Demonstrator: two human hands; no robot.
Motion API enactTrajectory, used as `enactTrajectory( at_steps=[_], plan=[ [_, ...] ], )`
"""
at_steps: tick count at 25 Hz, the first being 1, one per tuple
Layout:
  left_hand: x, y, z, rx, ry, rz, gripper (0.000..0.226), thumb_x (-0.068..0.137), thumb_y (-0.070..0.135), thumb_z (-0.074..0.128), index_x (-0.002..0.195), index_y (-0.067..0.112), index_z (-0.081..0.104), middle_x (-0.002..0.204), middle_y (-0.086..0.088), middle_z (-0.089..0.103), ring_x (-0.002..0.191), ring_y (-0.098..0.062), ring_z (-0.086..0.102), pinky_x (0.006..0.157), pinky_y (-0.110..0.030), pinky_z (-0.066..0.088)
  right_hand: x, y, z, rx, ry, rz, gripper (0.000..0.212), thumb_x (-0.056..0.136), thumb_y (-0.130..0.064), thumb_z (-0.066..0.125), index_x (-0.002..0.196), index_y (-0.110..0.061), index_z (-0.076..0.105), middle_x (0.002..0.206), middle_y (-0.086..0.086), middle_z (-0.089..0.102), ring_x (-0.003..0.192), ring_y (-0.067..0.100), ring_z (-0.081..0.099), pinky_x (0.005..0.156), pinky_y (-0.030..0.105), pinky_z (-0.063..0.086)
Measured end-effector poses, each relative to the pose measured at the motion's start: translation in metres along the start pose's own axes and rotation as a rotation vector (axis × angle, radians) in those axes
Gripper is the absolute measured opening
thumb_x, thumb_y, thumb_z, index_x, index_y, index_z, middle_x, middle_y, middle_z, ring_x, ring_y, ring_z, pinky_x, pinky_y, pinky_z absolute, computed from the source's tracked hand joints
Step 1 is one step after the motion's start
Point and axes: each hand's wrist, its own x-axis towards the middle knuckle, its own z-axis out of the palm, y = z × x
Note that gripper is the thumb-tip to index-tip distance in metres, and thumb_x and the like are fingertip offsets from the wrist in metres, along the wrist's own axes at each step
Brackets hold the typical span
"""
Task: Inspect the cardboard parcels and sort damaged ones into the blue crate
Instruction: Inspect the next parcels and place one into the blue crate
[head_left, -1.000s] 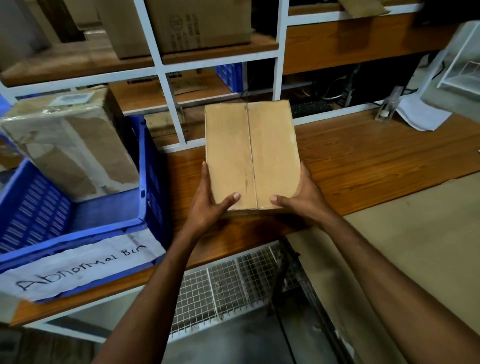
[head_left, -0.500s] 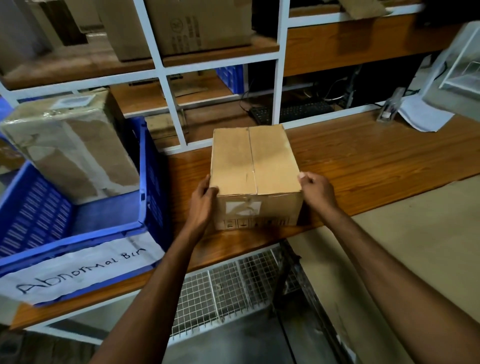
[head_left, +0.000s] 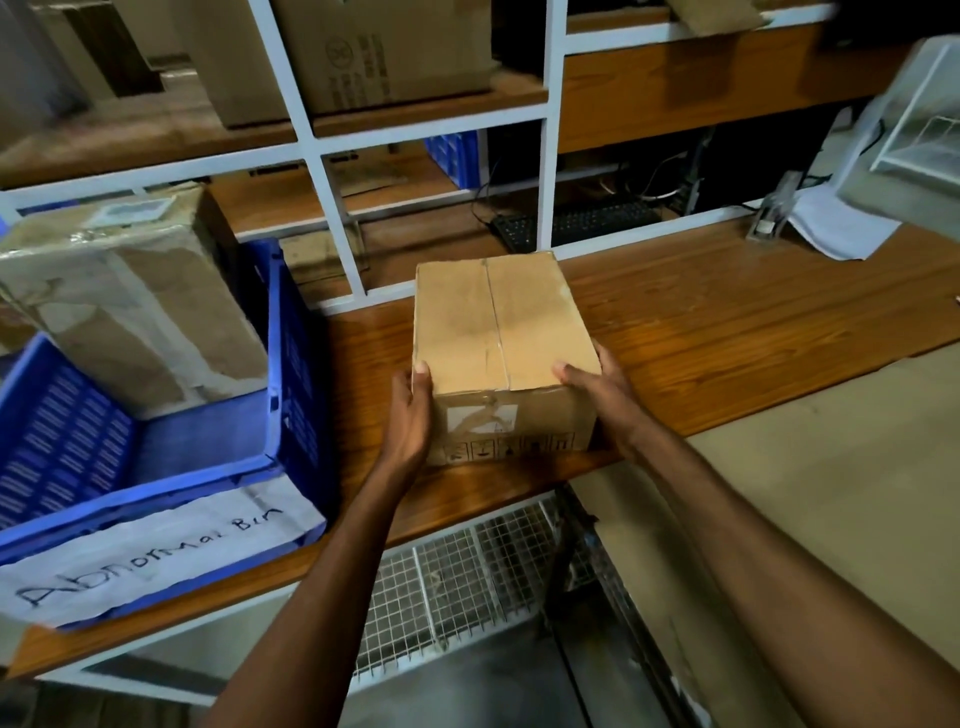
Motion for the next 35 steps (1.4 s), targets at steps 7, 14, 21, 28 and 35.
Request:
enactTrajectory(
  at_steps=[7, 14, 21, 28, 35],
  plan=[
    [-0.029, 0.035, -0.006, 0.105, 0.196, 0.203, 0.057, 0.090, 0.068, 0.063, 0.131, 0.031, 0.051, 0.112, 0.017, 0.064, 0.100, 0.000, 0.066, 0.079, -0.028, 0.059, -0.037, -0.032, -0.008, -0.080, 0.153, -0.235, 0.059, 0.087, -0.058, 0.073, 0.134, -0.025, 0.060, 0.117, -0.004, 0.070, 0.106, 0.016, 0.067, 0.079, 0.042, 0.062],
    [-0.027, 0.119, -0.013, 0.443, 0.371, 0.300, 0.060, 0.092, 0.080, 0.048, 0.121, 0.030, 0.064, 0.100, 0.015, 0.066, 0.087, -0.008, 0.062, 0.069, -0.025, 0.039, -0.048, -0.125, -0.017, -0.221, 0.377, -0.254, 0.040, 0.096, -0.061, 0.060, 0.109, -0.024, 0.069, 0.096, -0.008, 0.070, 0.093, 0.018, 0.068, 0.079, 0.036, 0.055],
    [-0.023, 0.137, -0.002, 0.607, 0.315, 0.249, 0.089, 0.080, 0.083, 0.061, 0.136, 0.020, 0.034, 0.109, 0.005, 0.052, 0.092, -0.017, 0.056, 0.075, -0.033, 0.044, -0.041, -0.147, -0.005, -0.405, 0.365, -0.190, 0.087, 0.081, -0.063, 0.076, 0.144, -0.017, 0.039, 0.130, 0.003, 0.060, 0.118, 0.027, 0.058, 0.083, 0.033, 0.044],
    [-0.010, 0.135, -0.028, 0.265, 0.019, 0.188, 0.085, 0.086, 0.048, 0.080, 0.147, 0.030, 0.024, 0.110, 0.013, 0.055, 0.092, -0.013, 0.067, 0.080, -0.041, 0.063, -0.038, -0.134, -0.022, -0.176, 0.187, -0.212, 0.092, 0.070, -0.032, 0.093, 0.143, -0.023, 0.039, 0.128, -0.001, 0.059, 0.117, 0.023, 0.059, 0.080, 0.034, 0.058],
    [-0.012, 0.125, -0.025, 0.338, 0.195, 0.271, 0.053, 0.102, 0.058, 0.052, 0.148, 0.034, 0.039, 0.116, 0.012, 0.057, 0.084, -0.008, 0.065, 0.078, -0.038, 0.058, -0.038, -0.133, -0.032, -0.263, 0.157, -0.233, 0.083, 0.085, -0.043, 0.081, 0.149, -0.025, 0.031, 0.131, -0.002, 0.056, 0.117, 0.021, 0.059, 0.093, 0.041, 0.056]
  ],
)
